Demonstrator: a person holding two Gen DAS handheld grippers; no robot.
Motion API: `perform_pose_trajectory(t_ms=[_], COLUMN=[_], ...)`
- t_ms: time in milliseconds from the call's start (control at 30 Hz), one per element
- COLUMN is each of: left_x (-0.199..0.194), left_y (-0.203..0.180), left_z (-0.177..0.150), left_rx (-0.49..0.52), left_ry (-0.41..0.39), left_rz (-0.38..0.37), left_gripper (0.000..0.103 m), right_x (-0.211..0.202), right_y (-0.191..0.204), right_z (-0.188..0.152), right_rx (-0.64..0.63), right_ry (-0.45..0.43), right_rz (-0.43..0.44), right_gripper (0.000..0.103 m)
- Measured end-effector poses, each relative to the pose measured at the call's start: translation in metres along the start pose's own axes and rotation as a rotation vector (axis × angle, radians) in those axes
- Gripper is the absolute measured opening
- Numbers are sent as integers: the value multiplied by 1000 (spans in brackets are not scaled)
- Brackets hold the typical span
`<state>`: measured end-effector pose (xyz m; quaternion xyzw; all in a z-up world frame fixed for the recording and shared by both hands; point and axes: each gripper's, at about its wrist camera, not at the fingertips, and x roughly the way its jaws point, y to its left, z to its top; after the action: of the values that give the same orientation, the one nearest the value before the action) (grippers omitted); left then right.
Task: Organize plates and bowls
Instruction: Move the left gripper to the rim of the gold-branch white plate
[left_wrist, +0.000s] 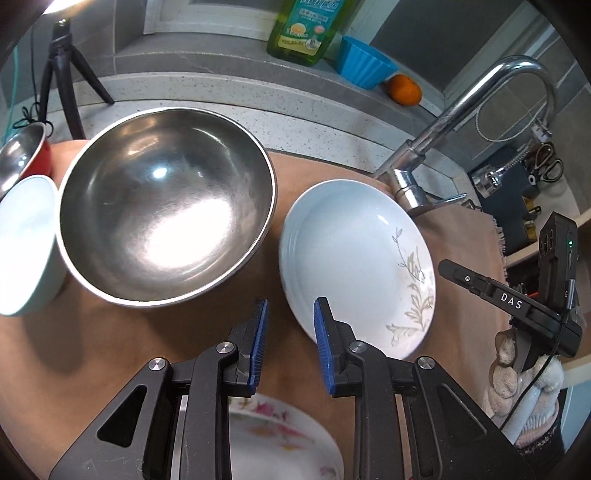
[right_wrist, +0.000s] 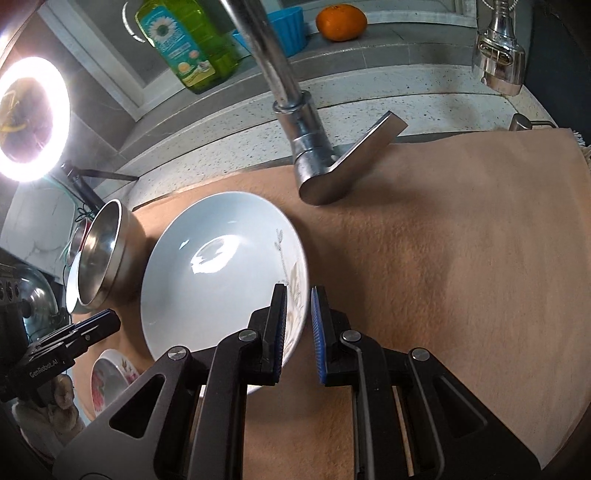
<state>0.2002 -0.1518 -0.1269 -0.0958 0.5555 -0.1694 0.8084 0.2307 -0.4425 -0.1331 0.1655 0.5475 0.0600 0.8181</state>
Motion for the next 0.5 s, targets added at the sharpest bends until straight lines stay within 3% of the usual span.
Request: perform_pose_trajectory(t_ms=[500], left_x=[25], left_y=[-1], left_z=[12], left_rx=[-25], left_ry=[23], left_rz=[3], left_gripper=[23], right_x=[35], right_y=[-8], right_z=[16], right_rx=[14], right_ry=[49], right_rz=[28], right_gripper=[13])
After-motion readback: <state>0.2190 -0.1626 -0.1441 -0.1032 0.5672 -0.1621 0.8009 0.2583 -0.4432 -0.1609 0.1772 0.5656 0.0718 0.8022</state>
